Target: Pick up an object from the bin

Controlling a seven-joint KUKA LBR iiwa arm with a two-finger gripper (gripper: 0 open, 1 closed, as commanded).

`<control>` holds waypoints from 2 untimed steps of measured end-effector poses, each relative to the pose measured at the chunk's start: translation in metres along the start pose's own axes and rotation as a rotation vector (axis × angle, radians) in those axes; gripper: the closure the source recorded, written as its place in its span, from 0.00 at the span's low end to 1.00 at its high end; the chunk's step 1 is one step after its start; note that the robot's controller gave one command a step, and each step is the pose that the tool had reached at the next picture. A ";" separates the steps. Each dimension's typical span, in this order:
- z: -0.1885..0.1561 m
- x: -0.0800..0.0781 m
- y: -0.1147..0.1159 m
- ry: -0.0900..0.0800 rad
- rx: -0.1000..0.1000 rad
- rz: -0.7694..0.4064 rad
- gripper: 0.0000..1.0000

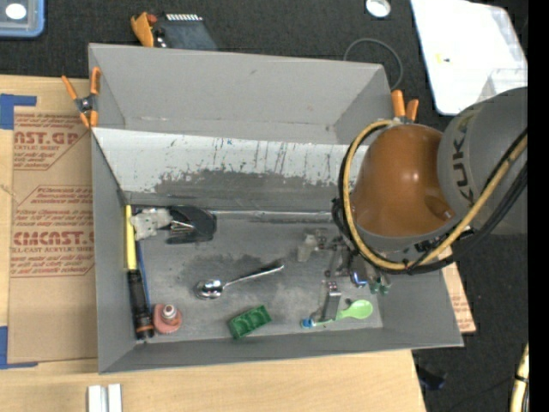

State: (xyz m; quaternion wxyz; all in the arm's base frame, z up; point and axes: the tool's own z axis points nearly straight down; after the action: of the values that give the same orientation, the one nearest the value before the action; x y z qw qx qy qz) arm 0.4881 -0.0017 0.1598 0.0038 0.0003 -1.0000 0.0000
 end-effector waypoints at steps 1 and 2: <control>-0.004 -0.002 0.000 -0.008 0.000 0.000 0.00; 0.048 -0.029 0.062 -0.010 0.000 -0.157 0.00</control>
Offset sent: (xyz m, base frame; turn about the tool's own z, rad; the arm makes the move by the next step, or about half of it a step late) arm 0.0468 0.1090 -0.0898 -0.2758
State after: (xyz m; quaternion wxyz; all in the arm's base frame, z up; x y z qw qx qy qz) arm 0.5166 0.0603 0.1112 -0.0011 0.0785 -0.9969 -0.0002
